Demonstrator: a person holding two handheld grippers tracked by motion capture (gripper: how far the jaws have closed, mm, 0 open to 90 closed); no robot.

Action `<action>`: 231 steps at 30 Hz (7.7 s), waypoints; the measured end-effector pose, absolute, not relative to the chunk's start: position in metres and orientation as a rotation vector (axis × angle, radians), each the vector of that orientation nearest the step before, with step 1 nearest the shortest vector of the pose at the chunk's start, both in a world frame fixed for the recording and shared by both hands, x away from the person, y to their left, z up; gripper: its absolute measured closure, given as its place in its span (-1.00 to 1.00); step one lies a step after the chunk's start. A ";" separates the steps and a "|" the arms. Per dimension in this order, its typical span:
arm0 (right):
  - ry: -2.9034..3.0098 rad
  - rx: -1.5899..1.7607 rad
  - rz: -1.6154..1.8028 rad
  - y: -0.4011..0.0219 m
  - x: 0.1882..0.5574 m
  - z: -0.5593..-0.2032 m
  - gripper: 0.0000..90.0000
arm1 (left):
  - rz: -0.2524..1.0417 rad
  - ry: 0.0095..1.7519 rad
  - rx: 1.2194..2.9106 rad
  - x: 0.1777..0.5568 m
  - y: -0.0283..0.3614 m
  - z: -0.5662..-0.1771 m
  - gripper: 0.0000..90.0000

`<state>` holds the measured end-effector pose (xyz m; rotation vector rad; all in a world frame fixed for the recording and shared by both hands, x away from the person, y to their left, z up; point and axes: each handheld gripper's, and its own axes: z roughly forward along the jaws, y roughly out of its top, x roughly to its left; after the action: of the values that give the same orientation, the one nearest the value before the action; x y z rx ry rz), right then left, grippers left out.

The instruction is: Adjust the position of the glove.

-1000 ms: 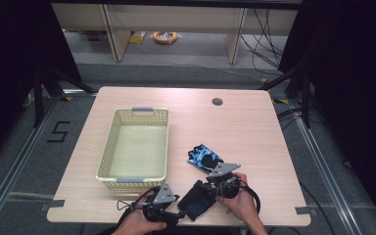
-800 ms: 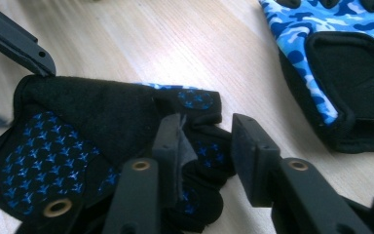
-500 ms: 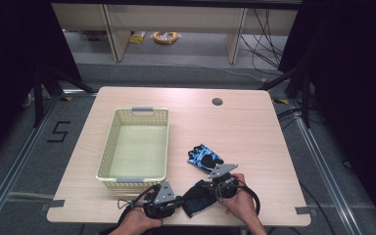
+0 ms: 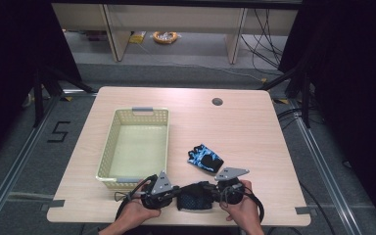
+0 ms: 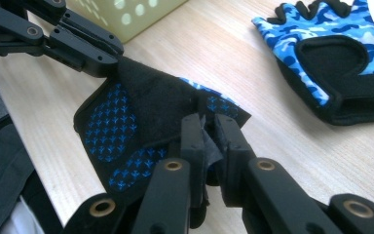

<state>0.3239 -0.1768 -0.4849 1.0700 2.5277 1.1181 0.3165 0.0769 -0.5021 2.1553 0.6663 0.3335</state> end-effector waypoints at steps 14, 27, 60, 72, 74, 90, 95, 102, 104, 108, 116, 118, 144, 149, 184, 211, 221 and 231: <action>2.571 1.106 1.027 -0.174 0.332 -0.502 0.58 | 0.372 0.674 2.184 0.321 0.071 -0.515 0.69; 2.451 0.895 1.047 -0.188 0.339 -0.470 0.08 | 0.353 0.628 2.175 0.304 0.080 -0.501 0.17; 2.616 0.904 1.028 -0.177 0.413 -0.496 0.93 | 0.234 0.699 2.151 0.277 0.114 -0.499 -0.10; 2.405 1.045 1.259 -0.182 0.384 -0.454 0.94 | 0.266 0.691 2.155 0.279 0.118 -0.496 -0.09; 2.391 1.047 1.296 -0.183 0.374 -0.446 0.93 | 0.255 0.716 2.127 0.277 0.116 -0.496 -0.09; 2.309 1.081 1.403 -0.180 0.298 -0.444 0.93 | 0.253 0.754 2.084 0.275 0.115 -0.492 -0.28; 2.315 1.167 1.423 -0.172 0.289 -0.451 0.93 | 0.232 0.757 2.086 0.274 0.114 -0.491 -0.29; 2.375 1.172 1.349 -0.145 0.285 -0.462 0.91 | 0.227 0.741 2.085 0.269 0.109 -0.492 -0.29; 2.404 1.143 1.333 -0.140 0.287 -0.469 0.89 | 0.220 0.731 2.091 0.268 0.108 -0.493 -0.28; 2.441 1.147 1.336 -0.132 0.286 -0.478 0.84 | 0.206 0.751 2.081 0.266 0.105 -0.496 -0.28; 2.480 1.157 1.386 -0.128 0.286 -0.478 0.58 | 0.189 0.734 2.125 0.264 0.104 -0.498 -0.29; 2.463 1.142 1.409 -0.131 0.287 -0.474 0.51 | 0.219 0.701 2.150 0.266 0.106 -0.498 -0.29; 2.632 1.105 1.131 -0.134 0.383 -0.489 0.29 | 0.195 0.812 2.077 0.255 0.058 -0.510 -0.49; 2.662 1.159 1.104 -0.132 0.385 -0.496 0.36 | 0.197 0.873 2.029 0.260 0.046 -0.513 -0.49; 2.466 1.189 1.388 -0.165 0.343 -0.458 0.95 | 0.267 0.743 2.012 0.274 0.085 -0.486 0.80; 2.420 1.235 1.403 -0.165 0.278 -0.481 0.92 | 0.409 0.698 2.148 0.312 0.077 -0.496 0.83; 2.490 1.213 1.233 -0.158 0.271 -0.497 0.80 | 0.415 0.720 2.172 0.315 0.077 -0.504 0.79; 2.565 1.198 1.181 -0.158 0.270 -0.505 0.70 | 0.364 0.748 2.167 0.311 0.082 -0.506 0.72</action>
<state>0.2705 -0.1575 -0.5049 1.1985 2.5645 1.1813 0.3107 0.0818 -0.5063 2.1674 0.7480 0.3639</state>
